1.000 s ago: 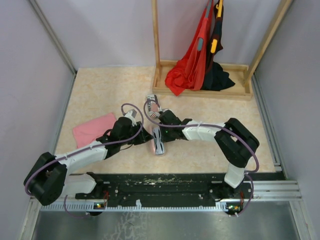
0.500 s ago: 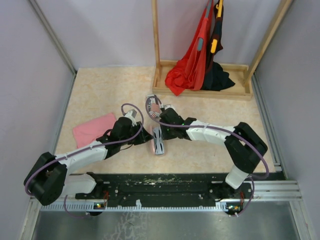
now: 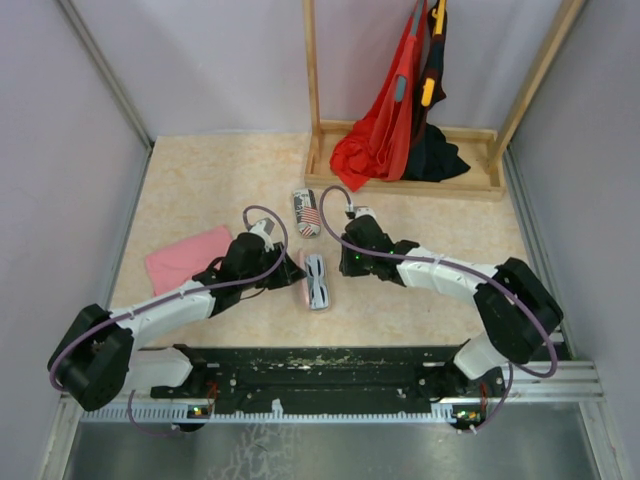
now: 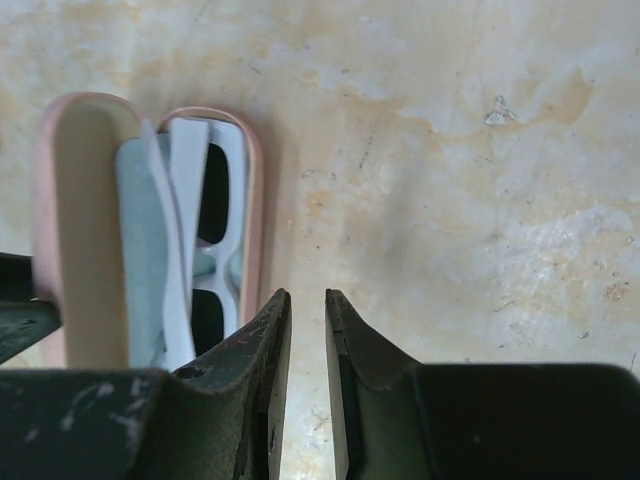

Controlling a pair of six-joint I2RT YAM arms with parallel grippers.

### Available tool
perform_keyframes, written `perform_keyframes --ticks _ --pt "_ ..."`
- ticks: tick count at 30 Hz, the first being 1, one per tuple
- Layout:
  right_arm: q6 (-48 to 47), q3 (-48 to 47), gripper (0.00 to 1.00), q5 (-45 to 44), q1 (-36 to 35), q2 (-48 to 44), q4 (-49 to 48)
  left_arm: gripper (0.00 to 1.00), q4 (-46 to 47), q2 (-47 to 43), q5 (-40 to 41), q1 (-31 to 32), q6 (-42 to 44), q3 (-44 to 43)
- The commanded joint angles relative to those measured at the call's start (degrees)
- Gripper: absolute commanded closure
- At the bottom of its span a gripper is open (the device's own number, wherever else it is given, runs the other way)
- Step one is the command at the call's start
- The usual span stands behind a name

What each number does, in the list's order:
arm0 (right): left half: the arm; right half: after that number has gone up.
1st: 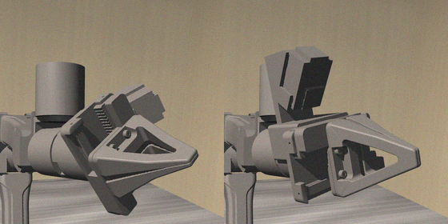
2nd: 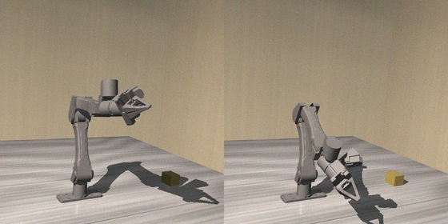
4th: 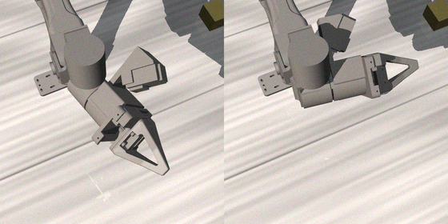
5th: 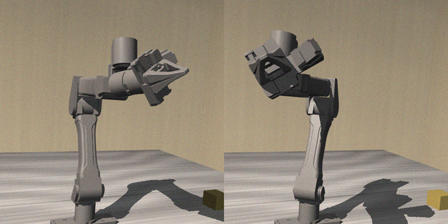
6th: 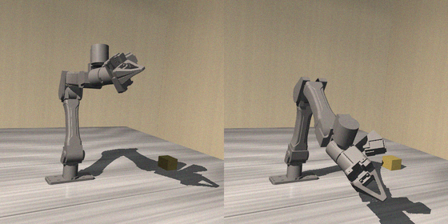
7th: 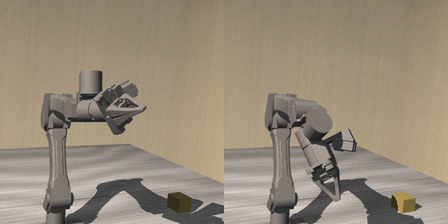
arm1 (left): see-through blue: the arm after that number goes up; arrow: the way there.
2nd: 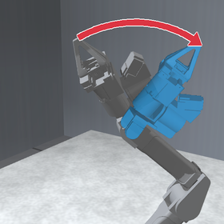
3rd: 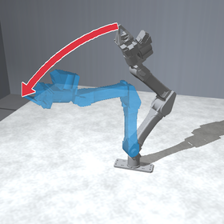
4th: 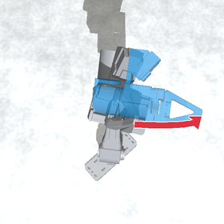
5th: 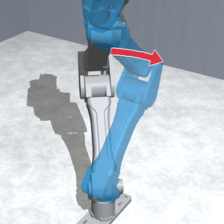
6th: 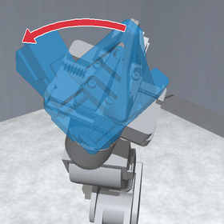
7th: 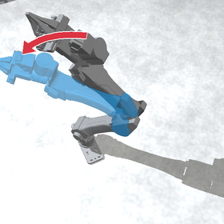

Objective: Organize the sunglasses
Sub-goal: Place the sunglasses in the sunglasses case, then close the sunglasses case at the center of the board.

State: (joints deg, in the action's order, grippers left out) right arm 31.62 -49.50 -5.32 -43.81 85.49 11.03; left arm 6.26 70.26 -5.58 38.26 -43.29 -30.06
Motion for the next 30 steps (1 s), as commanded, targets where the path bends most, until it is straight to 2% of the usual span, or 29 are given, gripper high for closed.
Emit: perform_keyframes --ticks 1,4,7,14,30 --pt "1.48 1.33 0.79 4.51 1.21 1.53 -6.49 0.60 -1.73 -1.06 -0.09 0.32 1.36 -1.79" --pt "1.77 1.68 0.79 5.52 1.44 3.90 -7.76 0.58 -2.40 -1.19 0.18 0.37 1.53 -2.24" --pt "1.89 1.52 0.86 7.15 1.43 6.19 -8.91 0.56 -2.89 -1.19 0.22 0.41 1.58 -2.78" --pt "2.57 2.33 0.92 10.06 1.45 8.43 -11.71 0.54 -3.82 -0.67 0.46 1.10 1.63 -4.27" --pt "3.46 3.15 0.99 13.14 1.41 11.44 -14.85 0.61 -2.72 1.86 1.61 2.25 1.45 -3.34"
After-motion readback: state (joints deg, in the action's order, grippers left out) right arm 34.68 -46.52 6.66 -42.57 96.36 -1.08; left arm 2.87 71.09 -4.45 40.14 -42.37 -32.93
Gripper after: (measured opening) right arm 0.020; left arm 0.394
